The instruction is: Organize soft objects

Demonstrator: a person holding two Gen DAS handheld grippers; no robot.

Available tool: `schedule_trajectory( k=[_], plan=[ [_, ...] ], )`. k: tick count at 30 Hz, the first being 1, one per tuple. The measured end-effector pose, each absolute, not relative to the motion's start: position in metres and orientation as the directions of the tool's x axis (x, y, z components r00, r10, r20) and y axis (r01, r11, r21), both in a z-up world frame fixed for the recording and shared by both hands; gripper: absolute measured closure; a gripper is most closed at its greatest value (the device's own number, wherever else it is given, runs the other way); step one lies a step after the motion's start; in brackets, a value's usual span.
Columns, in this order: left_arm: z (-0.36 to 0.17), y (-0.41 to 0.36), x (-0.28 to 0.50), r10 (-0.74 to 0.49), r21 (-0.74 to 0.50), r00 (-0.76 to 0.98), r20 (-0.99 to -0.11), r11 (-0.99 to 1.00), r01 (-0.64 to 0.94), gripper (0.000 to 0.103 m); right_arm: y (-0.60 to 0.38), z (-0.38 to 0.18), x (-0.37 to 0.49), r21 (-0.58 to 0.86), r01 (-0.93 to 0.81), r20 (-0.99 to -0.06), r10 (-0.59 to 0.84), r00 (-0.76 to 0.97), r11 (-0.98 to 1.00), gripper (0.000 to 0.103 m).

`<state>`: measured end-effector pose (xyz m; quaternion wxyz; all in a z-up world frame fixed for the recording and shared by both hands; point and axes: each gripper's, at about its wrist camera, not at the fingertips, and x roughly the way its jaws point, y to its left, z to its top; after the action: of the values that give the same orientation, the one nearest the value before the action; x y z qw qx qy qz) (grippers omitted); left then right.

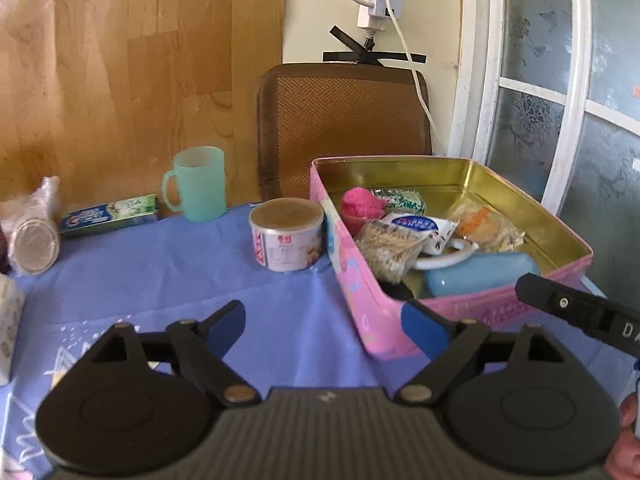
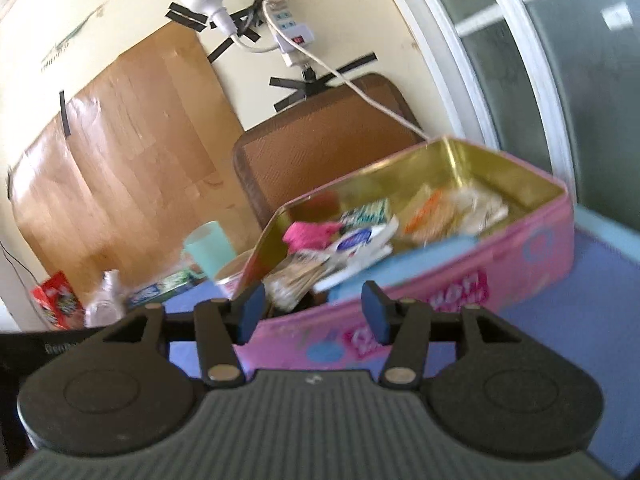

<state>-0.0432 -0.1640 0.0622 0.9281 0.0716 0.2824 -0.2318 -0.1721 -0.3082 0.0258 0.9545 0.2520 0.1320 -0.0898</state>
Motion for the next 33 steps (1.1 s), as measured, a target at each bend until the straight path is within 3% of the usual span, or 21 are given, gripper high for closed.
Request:
schedule_trajectory(
  k=[4,19,25,33],
  plan=[
    [0.062,-0.156,-0.068,-0.357,0.02,0.752,-0.554,0.897,0.441,0.0,-0.297,0.021,-0.189,0.49,0.232,-0.306,-0.084,0.948,0.84,0.044],
    [0.053,-0.128,-0.155,-0.247,0.066,0.787,-0.566,0.938,0.341,0.0,-0.244,0.023,-0.252,0.485,0.138,-0.266,-0.005,0.964,0.863,0.042],
    [0.058,-0.112,-0.181,-0.23,0.035,0.808,-0.542,0.955,0.295,0.0,-0.23,0.034,-0.281,0.461,0.104,-0.18,-0.022,0.983,0.881,0.036],
    [0.066,-0.096,-0.183,-0.228,0.03,0.854,-0.468,0.961,0.274,0.0,-0.228,0.034,-0.271,0.448,0.098,-0.176,-0.02,0.984,0.889,0.036]
  ],
)
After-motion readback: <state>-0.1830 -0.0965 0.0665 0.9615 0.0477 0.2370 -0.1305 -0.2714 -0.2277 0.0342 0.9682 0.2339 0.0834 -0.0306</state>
